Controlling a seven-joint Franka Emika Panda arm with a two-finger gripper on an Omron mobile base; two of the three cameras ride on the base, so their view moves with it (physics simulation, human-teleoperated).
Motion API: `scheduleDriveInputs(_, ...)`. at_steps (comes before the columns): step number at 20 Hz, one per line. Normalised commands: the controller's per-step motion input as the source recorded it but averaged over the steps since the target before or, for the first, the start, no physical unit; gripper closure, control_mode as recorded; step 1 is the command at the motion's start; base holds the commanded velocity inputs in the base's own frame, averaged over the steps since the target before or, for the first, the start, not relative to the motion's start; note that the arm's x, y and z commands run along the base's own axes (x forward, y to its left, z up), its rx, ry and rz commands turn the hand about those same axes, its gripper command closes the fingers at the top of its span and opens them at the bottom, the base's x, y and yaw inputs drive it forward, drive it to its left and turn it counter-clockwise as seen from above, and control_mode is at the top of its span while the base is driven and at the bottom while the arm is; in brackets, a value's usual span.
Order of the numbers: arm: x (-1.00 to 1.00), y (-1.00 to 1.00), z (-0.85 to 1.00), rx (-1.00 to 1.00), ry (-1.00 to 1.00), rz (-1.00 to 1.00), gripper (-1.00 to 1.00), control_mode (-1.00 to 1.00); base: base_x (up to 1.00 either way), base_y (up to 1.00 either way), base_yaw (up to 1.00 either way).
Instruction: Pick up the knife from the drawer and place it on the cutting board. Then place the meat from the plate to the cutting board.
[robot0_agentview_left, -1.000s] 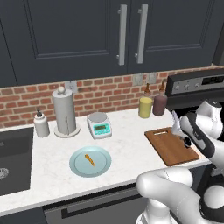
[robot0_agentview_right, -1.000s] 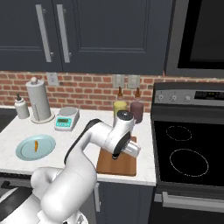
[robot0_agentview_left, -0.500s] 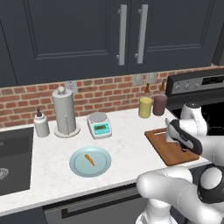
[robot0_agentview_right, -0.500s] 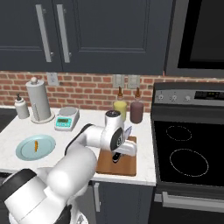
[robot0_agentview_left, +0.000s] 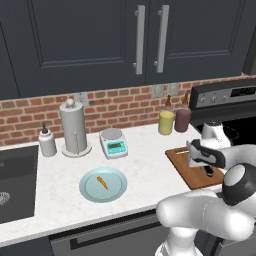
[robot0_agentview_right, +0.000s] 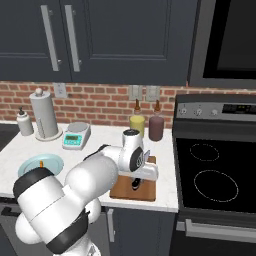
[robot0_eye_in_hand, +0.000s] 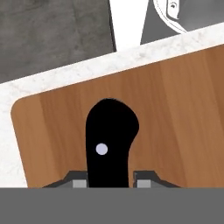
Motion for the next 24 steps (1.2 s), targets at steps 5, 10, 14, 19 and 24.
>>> scheduleDriveInputs(5,0.0,0.0,0.0,0.0,0.01,0.0,-1.0,-1.0,0.0,0.0,0.0)
scheduleDriveInputs(10,-0.07,0.03,0.28,0.0,-0.01,0.0,-1.0,-1.0,0.0,0.0,0.0)
scheduleDriveInputs(14,-0.41,0.3,0.74,0.0,-0.11,0.01,-1.0,-1.0,0.0,0.0,0.0)
scheduleDriveInputs(19,-0.6,0.88,0.81,0.0,-0.2,0.12,-1.0,-1.0,0.0,0.0,0.0)
scheduleDriveInputs(24,-0.46,1.0,0.37,0.0,-0.16,0.22,-1.0,-1.0,0.0,0.0,0.0)
